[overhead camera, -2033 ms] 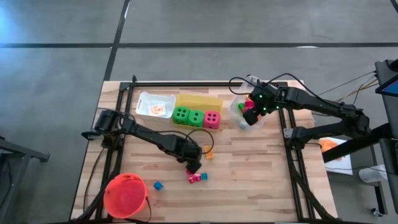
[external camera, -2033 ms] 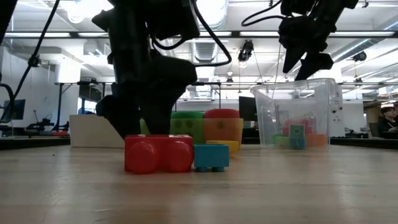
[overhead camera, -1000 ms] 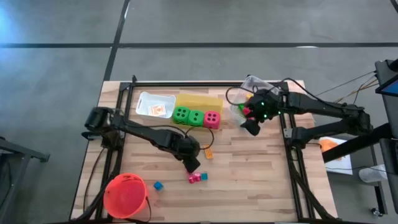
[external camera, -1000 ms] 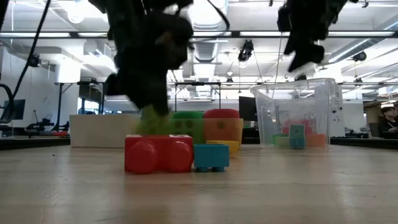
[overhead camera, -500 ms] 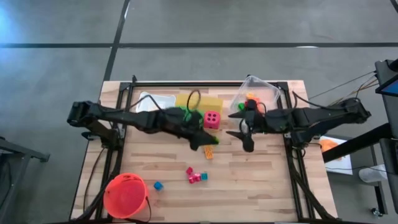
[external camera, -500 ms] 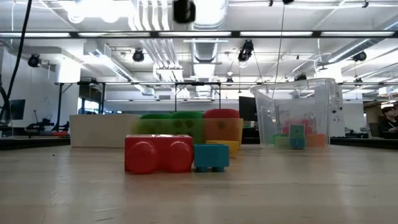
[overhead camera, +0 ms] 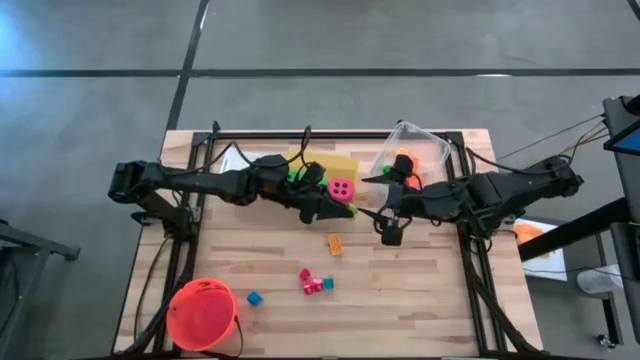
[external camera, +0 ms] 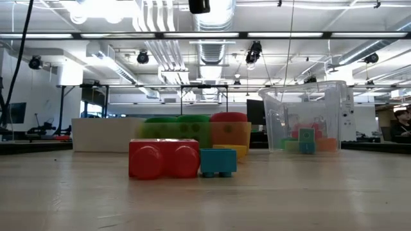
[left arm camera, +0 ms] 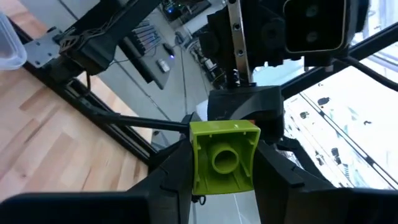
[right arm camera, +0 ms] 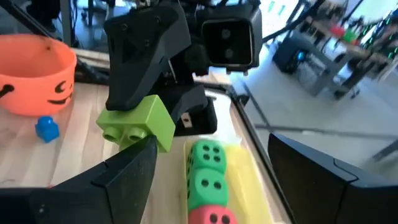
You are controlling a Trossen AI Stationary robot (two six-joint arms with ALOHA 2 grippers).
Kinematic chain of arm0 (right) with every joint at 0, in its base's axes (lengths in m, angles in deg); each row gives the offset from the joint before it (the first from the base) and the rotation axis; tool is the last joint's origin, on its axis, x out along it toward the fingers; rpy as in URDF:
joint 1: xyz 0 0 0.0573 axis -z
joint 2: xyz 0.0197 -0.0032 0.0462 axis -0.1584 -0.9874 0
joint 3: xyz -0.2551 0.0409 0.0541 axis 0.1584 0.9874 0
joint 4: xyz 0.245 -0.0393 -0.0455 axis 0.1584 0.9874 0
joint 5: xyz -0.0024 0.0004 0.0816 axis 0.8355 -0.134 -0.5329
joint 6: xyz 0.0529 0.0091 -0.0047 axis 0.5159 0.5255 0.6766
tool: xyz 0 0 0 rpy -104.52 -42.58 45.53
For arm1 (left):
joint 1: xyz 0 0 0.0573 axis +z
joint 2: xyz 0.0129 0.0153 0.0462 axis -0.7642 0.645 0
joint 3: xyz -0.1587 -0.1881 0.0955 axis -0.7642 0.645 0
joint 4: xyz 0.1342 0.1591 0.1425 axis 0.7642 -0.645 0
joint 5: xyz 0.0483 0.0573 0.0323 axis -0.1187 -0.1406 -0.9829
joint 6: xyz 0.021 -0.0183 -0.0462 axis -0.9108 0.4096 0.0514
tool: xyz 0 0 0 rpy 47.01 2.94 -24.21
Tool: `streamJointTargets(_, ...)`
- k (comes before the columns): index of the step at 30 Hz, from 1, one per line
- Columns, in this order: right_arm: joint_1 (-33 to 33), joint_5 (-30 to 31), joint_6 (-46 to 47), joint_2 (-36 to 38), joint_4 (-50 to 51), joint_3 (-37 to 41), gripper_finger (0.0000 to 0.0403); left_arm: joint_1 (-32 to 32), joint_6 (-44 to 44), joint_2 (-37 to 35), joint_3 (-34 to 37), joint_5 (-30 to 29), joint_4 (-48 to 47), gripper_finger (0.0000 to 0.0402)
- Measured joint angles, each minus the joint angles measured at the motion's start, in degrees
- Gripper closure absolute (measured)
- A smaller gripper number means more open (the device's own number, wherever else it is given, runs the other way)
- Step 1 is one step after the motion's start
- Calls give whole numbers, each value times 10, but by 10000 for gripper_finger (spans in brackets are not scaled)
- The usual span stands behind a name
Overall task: Pick & Place Toys
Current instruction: Put the green game piece into the transparent bin
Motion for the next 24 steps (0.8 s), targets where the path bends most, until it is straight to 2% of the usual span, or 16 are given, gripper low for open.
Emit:
streamJointTargets(5, 0, -30, 47, -5, 77, -30, 99, 6, -5, -3, 0, 7, 0, 289)
streamJointTargets(12, 0, -36, 57, -5, 110, -57, 99, 12, -9, -11, -3, 38, 0, 289)
streamJointTargets(19, -1, -31, 12, -18, 20, -55, 99, 21, 4, -16, -4, -8, 23, 289)
streamJointTargets(24, 1, -13, -34, -49, -35, -60, 99, 23, 10, -16, -4, -12, 40, 289)
